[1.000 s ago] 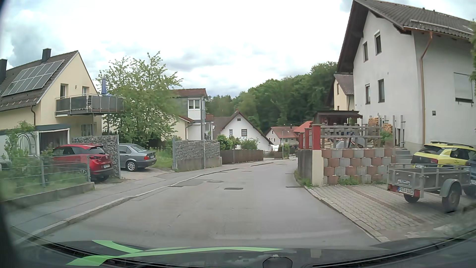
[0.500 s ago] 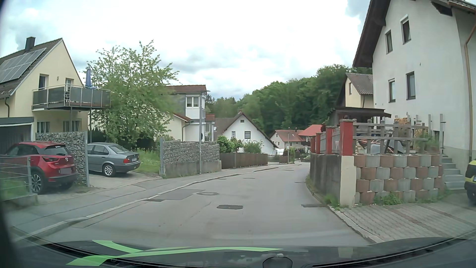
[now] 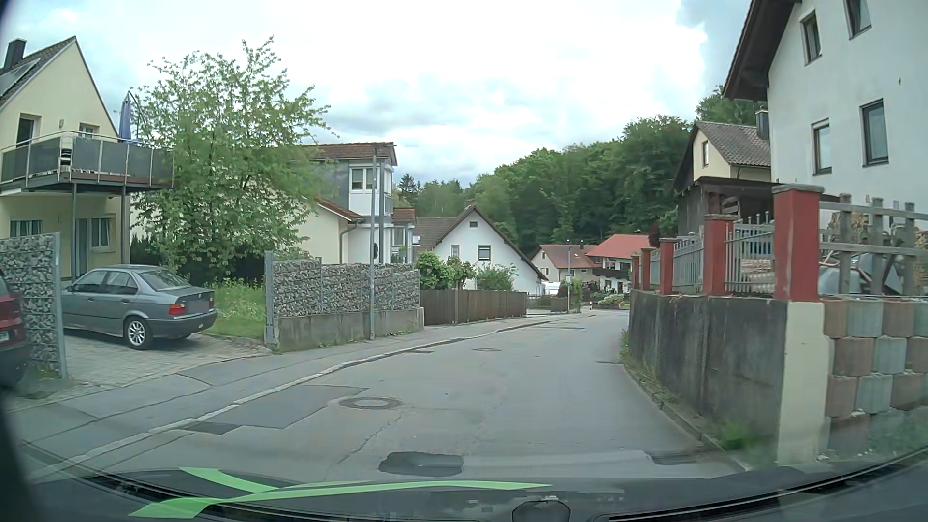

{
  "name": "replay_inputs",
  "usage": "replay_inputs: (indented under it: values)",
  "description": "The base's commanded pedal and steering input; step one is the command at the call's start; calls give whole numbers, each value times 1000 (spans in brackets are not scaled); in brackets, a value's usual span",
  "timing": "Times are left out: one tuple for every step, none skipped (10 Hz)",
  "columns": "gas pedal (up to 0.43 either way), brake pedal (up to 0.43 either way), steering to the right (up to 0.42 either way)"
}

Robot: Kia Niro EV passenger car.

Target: Follow the waypoints while adhering to traffic rules and regulations

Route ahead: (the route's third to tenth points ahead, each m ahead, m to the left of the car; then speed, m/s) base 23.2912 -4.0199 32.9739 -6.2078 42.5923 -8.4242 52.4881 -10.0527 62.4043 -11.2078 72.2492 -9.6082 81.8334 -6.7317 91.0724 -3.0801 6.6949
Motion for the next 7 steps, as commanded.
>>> replay_inputs:
  values:
    - [0, 0, 0]
    - [0, 0, 1]
    - [0, 0, 12]
    - [0, 0, 29]
    - [0, 0, 42]
    - [0, 0, 57]
    - [0, 0, 61]
